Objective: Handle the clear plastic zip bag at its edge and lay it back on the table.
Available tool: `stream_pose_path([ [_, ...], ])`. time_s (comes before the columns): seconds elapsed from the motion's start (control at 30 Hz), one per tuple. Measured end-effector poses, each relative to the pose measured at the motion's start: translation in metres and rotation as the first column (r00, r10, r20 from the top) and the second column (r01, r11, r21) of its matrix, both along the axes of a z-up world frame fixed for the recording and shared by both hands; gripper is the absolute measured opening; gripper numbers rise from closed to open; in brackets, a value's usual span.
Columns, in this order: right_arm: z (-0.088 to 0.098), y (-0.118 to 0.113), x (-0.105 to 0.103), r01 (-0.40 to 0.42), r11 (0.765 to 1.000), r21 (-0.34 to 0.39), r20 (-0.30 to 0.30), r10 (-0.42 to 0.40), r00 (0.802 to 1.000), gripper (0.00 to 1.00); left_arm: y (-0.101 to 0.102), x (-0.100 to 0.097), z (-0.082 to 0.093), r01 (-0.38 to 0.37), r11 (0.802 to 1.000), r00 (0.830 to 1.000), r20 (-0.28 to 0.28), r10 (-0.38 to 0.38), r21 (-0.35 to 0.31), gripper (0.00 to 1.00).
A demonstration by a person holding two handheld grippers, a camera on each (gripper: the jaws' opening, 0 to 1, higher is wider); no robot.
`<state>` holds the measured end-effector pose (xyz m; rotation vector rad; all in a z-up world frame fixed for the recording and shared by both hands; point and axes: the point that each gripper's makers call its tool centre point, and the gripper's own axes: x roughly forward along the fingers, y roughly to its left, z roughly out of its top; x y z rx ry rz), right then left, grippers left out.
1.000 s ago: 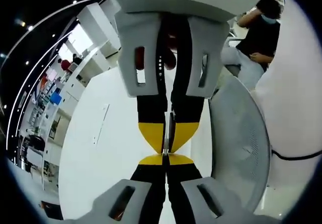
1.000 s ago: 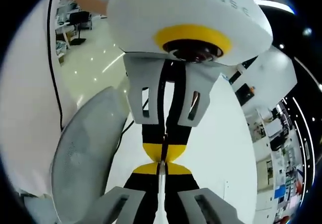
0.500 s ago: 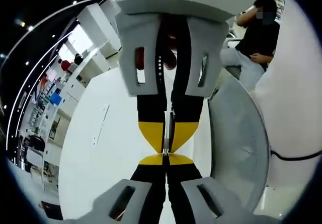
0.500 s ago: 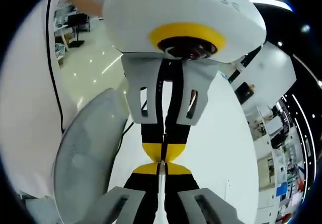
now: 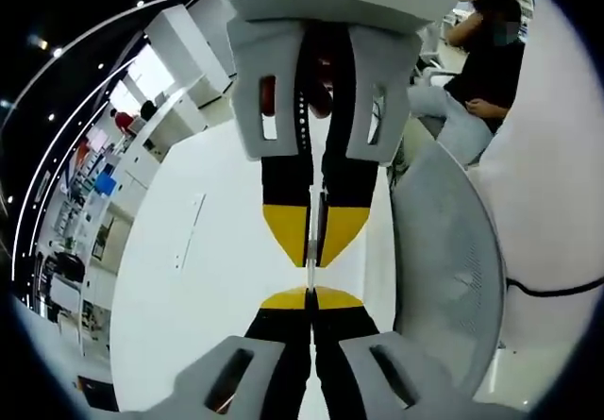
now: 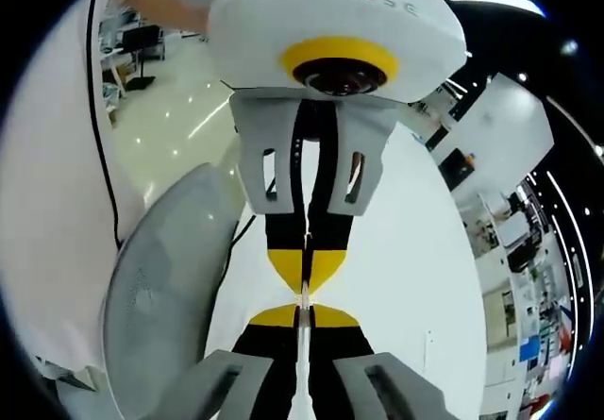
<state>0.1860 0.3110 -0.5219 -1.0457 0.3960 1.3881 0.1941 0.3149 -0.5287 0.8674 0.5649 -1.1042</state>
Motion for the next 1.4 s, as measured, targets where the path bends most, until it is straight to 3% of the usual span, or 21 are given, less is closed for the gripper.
stream_pose_path([
  [1.4,-0.003,-0.043,0.010,0.084,0.996,-0.021,-0.006,-0.084,0.996,0.00,0.009,0.001,0.001,-0.015,1.000,1.000,-0.005,0.015,-0.003,0.00],
])
